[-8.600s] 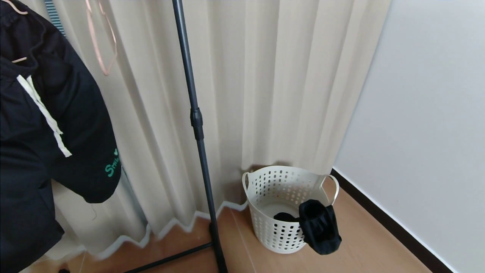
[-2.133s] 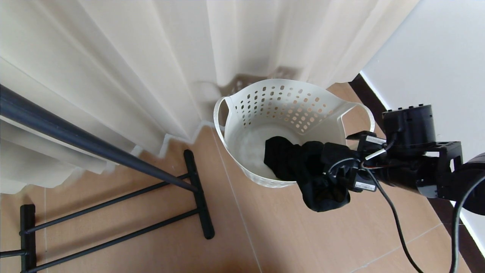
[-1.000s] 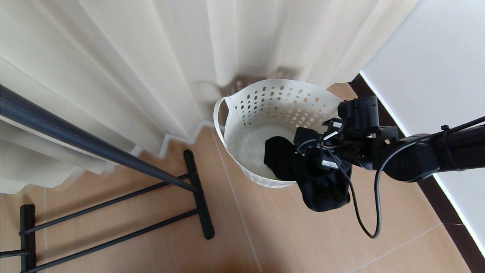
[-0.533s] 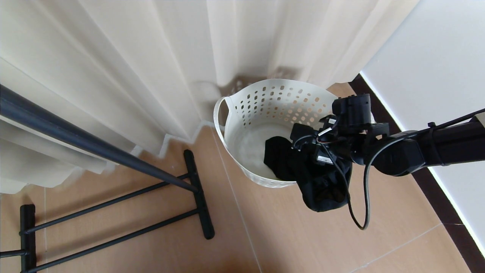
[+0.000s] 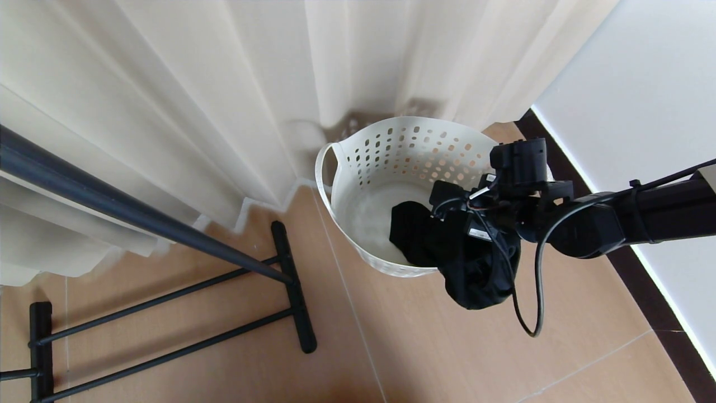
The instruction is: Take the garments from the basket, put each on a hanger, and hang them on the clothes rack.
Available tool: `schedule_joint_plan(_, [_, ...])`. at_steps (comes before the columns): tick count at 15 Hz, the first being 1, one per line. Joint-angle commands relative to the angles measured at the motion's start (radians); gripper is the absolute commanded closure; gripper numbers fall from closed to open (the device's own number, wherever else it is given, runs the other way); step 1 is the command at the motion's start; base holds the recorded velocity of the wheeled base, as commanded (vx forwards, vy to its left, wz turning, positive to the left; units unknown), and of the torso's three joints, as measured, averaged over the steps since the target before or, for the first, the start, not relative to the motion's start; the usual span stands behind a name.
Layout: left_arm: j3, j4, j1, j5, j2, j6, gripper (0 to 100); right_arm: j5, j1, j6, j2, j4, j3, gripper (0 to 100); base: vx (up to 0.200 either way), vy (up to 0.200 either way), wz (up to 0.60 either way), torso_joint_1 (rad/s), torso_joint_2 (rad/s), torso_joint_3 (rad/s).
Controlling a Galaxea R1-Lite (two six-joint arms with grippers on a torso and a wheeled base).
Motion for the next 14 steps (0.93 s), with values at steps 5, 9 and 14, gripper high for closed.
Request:
schedule_joint_plan(5, [0.000,0.000,0.000,0.002,0.000,-0.008,0,0.031,0.020,0.114,-0.384,0.004,0.231,100,0.000,0.000,0.00,0.000,0.00,0.000])
schedule_joint_plan(9, [0.002,0.000,0.000,-0.004,0.000,0.015,0,0.050,0.081,0.193,-0.656,0.006,0.388,100,0.000,0.000,0.00,0.000,0.00,0.000])
schedule_joint_plan(14, [0.002,0.000,0.000,-0.006,-0.002,0.011,0,0.085,0.223,0.367,-1.009,0.069,0.530,100,0.000,0.000,0.00,0.000,0.00,0.000])
